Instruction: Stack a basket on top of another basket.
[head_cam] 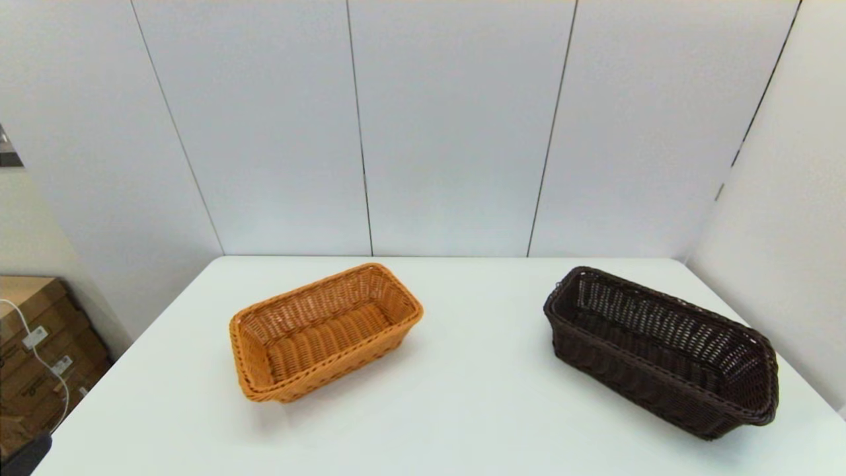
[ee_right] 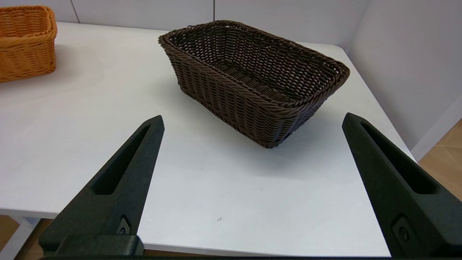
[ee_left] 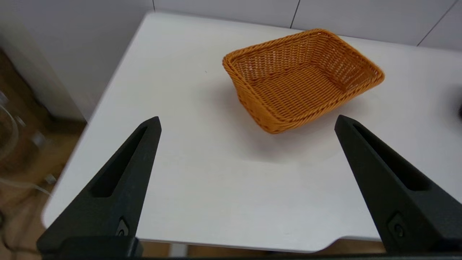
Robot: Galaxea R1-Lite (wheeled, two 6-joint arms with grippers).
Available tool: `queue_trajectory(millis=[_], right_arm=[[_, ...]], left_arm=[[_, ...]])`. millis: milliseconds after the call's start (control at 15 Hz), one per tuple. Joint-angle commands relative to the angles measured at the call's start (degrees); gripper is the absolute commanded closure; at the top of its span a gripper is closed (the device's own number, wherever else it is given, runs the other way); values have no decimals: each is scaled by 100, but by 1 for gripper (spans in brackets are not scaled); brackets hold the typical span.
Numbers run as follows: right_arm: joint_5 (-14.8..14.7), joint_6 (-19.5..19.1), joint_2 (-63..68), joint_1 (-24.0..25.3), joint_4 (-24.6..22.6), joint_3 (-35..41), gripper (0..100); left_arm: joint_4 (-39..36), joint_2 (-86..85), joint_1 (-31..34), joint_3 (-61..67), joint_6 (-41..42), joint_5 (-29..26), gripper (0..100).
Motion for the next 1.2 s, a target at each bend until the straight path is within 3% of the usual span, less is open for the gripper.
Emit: queue_trajectory(millis=[67, 267, 467, 800, 1000, 1200], right_arm=[[3, -1, 0, 0, 2, 4, 0], [3, -10, 0, 0, 2, 4, 0], [3, -10, 0, 0, 2, 4, 0], [3, -10, 9, 0, 2, 4, 0], [3, -19, 0, 0, 2, 4, 0], [3, -19, 0, 0, 2, 4, 0]], left_arm=[[123, 3367, -17, -1399, -1795, 271, 0], [193, 5124, -52, -1944, -2735, 297, 0], [808, 6522, -79, -2841, -3535, 288, 0], [817, 7374, -334, -3298, -3896, 235, 0], [826, 7453, -562, -3614, -3922, -195, 0], [799, 7779, -799, -3693, -3931, -292, 0]])
